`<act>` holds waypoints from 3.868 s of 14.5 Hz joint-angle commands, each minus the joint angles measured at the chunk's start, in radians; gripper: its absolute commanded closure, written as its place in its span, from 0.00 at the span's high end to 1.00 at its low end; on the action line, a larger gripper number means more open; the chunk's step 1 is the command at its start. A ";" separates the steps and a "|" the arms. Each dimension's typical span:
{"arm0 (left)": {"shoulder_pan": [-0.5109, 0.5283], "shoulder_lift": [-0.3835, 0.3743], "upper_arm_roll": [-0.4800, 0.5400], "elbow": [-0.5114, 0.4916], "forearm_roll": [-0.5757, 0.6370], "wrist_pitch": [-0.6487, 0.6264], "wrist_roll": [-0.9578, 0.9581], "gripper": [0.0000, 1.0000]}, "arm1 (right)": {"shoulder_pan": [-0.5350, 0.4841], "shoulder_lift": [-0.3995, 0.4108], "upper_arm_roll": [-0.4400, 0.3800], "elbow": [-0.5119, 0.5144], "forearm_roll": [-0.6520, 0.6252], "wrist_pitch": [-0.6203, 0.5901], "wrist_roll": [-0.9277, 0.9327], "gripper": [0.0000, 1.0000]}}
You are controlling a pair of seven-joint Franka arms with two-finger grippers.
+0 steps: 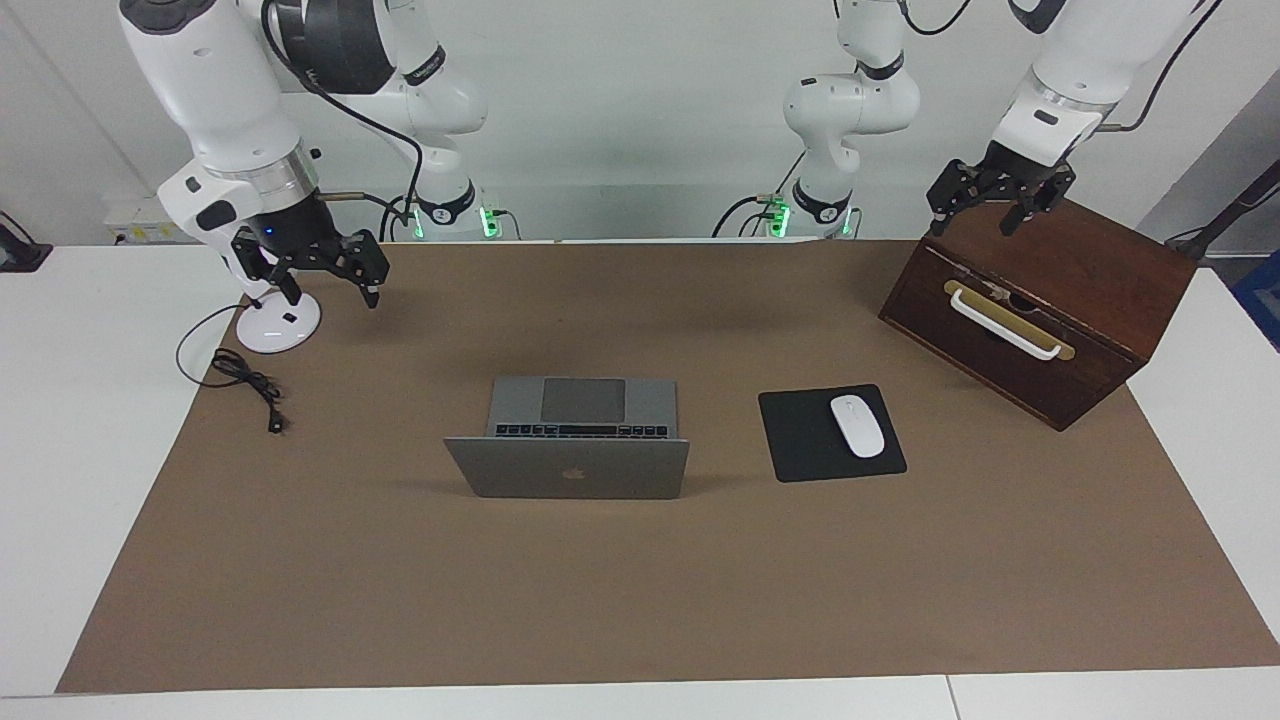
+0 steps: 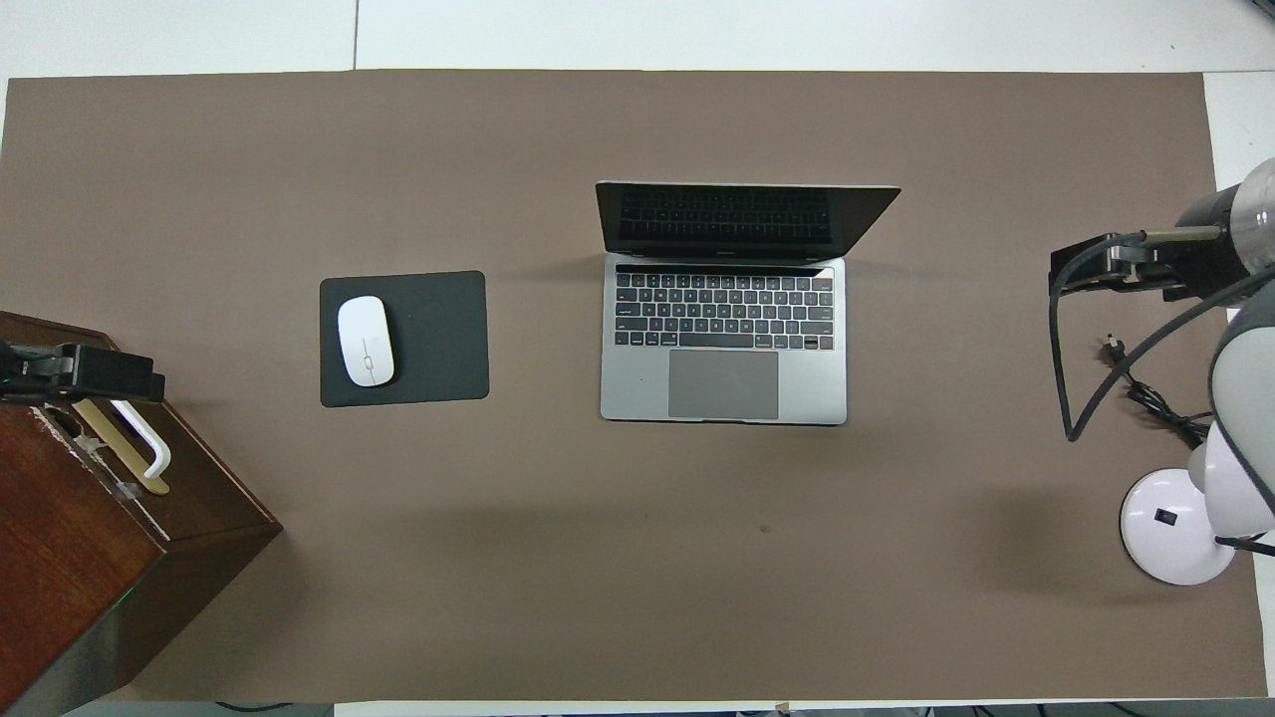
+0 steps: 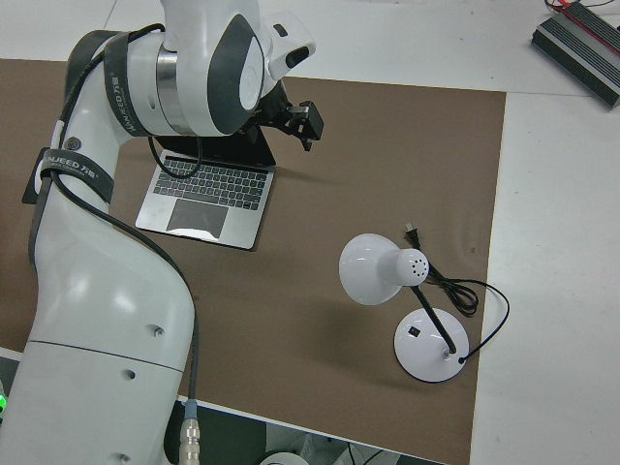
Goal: Close laptop with both arms
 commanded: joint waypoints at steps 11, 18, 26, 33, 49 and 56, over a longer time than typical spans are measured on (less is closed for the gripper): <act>-0.006 0.010 -0.003 0.033 0.004 -0.015 0.008 1.00 | -0.001 0.005 0.014 0.006 -0.007 0.017 0.007 1.00; -0.006 0.010 -0.002 0.025 -0.050 -0.004 0.011 1.00 | -0.001 0.002 0.037 -0.003 0.021 0.023 0.006 1.00; 0.001 0.012 -0.006 0.032 -0.051 -0.001 -0.032 0.00 | -0.004 0.031 0.045 0.007 0.110 0.085 0.020 0.38; -0.035 -0.020 -0.012 -0.085 -0.050 0.207 -0.024 0.00 | -0.001 0.115 0.049 0.118 0.199 0.074 0.125 0.00; -0.331 -0.151 -0.017 -0.628 -0.051 0.963 -0.035 0.00 | 0.042 0.442 0.120 0.457 0.196 0.140 0.345 0.00; -0.531 0.064 -0.015 -0.668 -0.051 1.326 -0.145 0.00 | 0.070 0.502 0.134 0.460 0.200 0.278 0.431 0.00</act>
